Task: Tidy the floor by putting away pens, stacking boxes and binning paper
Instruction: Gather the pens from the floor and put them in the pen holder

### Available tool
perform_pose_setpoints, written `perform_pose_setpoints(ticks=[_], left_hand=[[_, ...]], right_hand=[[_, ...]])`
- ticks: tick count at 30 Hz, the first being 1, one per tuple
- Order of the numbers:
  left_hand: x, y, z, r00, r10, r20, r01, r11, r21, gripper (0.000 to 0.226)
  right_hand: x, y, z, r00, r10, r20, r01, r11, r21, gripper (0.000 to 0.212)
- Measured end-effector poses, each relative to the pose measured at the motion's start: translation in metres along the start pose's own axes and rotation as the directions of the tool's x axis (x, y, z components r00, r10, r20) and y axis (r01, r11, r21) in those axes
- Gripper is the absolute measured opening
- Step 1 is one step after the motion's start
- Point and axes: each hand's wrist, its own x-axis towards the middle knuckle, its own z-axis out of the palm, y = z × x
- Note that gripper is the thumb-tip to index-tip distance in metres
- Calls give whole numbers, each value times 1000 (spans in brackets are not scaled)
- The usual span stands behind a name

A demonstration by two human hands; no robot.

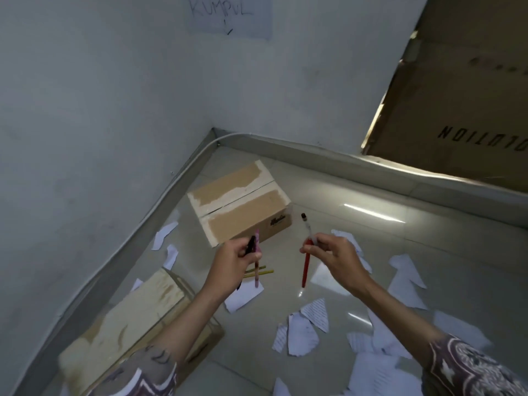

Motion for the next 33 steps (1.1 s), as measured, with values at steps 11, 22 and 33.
perform_pose_setpoints(ticks=[11, 22, 33], left_hand=[[-81, 212, -16, 1000, 25, -2, -25, 995, -102, 9], [-159, 358, -13, 984, 128, 124, -113, 986, -119, 11], [-216, 486, 62, 853, 372, 365, -295, 922, -249, 7]], right_hand=[[-123, -158, -189, 945, 54, -323, -86, 993, -85, 15], [-278, -252, -298, 738, 91, -668, 11, 989, 146, 4], [-381, -271, -370, 444, 101, -891, 173, 965, 195, 11]])
